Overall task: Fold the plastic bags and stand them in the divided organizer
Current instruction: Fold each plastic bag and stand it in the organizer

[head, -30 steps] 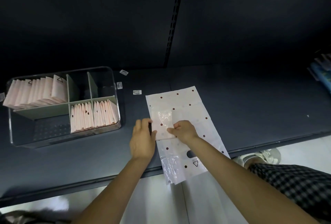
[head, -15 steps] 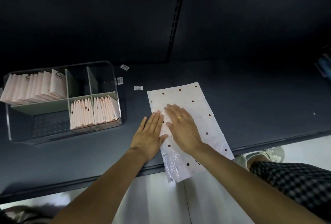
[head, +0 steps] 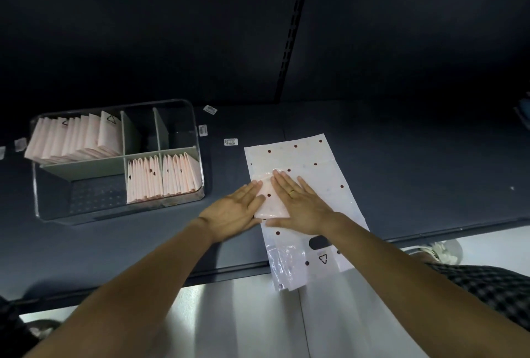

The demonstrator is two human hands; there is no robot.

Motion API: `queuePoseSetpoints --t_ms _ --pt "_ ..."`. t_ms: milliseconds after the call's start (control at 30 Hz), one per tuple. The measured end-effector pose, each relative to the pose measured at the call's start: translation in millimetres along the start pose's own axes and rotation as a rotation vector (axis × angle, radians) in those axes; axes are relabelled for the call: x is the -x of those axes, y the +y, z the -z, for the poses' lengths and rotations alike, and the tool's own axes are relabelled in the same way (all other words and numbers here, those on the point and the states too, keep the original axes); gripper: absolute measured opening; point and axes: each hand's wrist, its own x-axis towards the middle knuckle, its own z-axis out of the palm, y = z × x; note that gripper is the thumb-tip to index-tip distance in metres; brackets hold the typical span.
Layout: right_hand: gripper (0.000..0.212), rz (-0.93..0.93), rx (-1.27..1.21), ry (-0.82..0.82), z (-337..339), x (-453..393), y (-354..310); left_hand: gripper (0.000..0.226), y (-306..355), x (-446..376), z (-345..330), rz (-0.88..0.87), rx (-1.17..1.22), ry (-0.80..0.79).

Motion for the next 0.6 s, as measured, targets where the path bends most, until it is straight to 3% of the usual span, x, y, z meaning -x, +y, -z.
queuePoseSetpoints --t_ms 100,200,333,433,533,600 --pt "0.103 0.025 0.007 -0.031 11 2 0 0.038 3 -3 9 -0.032 -0.053 0.033" --pt "0.082 0.052 -0.039 0.017 20 3 -2 0.039 4 -7 10 0.062 0.078 -0.072" --pt "0.052 0.098 -0.006 0.059 35 5 -5 0.034 6 -8 21 0.202 0.417 0.003" --pt "0.044 0.054 -0.231 0.063 63 9 -10 0.039 7 -3 36 0.262 0.566 0.22" --pt "0.035 0.045 -0.354 -0.012 95 17 -21 0.022 5 4 62 0.168 0.504 0.524" --pt "0.035 0.054 -0.359 -0.087 117 25 -32 0.014 2 13 82 0.125 0.494 0.594"
